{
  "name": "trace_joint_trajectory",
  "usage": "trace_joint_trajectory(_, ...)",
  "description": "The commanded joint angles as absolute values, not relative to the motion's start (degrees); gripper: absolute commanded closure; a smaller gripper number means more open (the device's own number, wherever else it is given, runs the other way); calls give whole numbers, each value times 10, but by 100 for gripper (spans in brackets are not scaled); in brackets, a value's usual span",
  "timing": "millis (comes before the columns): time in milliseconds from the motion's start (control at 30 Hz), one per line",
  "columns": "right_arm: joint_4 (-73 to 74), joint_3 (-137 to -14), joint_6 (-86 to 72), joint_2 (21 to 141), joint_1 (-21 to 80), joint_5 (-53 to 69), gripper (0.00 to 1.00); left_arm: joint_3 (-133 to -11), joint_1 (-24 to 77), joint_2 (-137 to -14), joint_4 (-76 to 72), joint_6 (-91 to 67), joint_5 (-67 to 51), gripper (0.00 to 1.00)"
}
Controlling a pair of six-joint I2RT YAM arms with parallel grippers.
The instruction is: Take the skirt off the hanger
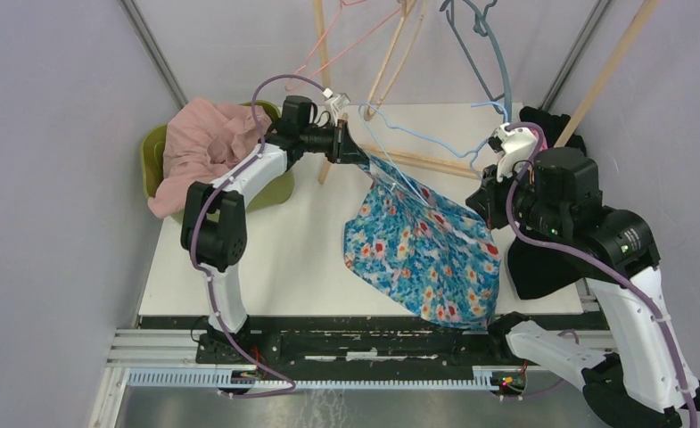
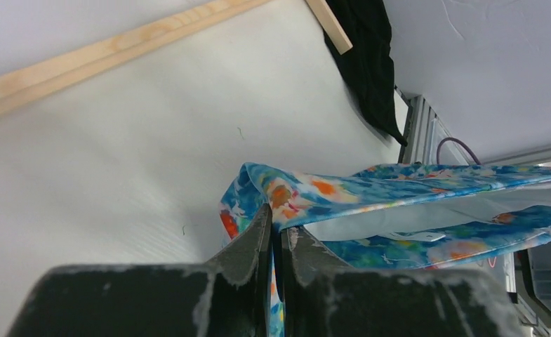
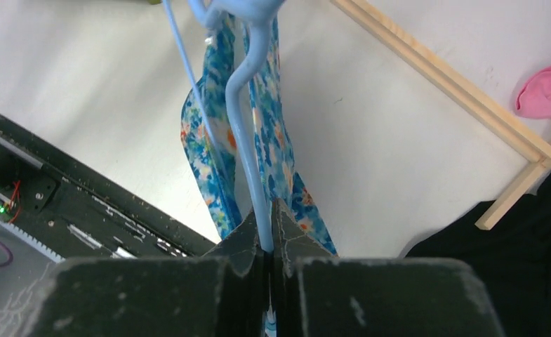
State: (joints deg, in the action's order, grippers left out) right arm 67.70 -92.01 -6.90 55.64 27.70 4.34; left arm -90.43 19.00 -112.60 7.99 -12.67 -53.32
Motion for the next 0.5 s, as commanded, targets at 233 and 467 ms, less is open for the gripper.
trace_joint_trajectory(233,511,-818,-168,529,278,4,99,-842,280,-995,129,-61,-407,89)
trace_joint_trajectory(467,400,-837,-184,555,278,7,99,-805,339,-945,115,-99,-374,89)
